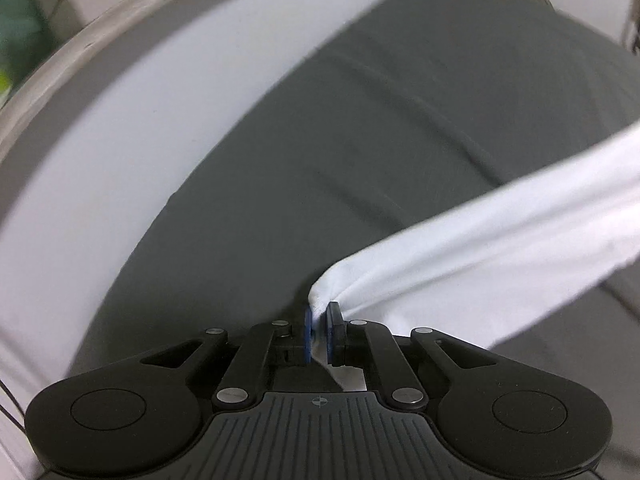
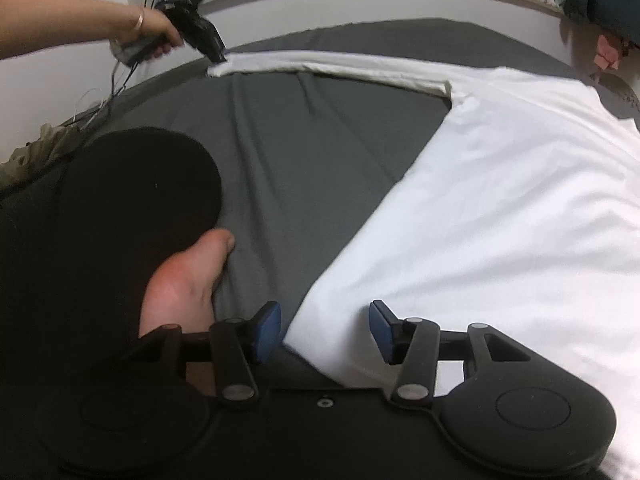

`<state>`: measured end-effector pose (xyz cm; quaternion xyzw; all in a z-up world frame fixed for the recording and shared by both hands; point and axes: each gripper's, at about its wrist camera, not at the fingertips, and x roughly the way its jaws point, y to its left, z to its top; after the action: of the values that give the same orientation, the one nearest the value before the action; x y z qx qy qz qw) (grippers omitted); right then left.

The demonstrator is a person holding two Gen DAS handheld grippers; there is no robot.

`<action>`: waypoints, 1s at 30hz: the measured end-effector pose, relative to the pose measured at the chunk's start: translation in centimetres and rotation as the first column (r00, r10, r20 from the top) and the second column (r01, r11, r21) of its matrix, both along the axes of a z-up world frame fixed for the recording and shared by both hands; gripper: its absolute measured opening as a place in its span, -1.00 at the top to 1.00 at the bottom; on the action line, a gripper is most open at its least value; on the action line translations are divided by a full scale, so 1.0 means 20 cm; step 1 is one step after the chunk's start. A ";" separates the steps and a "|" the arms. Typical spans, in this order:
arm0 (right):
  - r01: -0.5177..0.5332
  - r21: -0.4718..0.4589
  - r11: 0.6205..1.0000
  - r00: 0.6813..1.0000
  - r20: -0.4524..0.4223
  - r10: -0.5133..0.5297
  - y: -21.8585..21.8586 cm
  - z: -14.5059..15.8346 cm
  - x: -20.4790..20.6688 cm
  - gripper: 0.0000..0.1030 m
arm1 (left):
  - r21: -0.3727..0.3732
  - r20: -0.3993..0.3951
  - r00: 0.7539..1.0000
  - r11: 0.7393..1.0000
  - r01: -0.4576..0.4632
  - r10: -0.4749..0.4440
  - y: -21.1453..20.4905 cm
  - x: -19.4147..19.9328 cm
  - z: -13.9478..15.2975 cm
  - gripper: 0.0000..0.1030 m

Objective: Fold clothes

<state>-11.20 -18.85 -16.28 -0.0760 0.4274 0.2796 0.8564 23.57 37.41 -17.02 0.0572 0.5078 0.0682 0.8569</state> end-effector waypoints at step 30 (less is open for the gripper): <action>0.429 0.280 0.859 0.824 0.270 -0.499 -0.61 0.83 0.88 -1.00 | -0.423 0.599 0.800 0.858 0.290 0.024 -1.63 -0.29 0.06 -0.78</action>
<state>6.31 -31.00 0.41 0.0739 0.2506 0.0878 0.9613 17.74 4.73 -15.83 -0.1510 0.2137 -0.1124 0.9586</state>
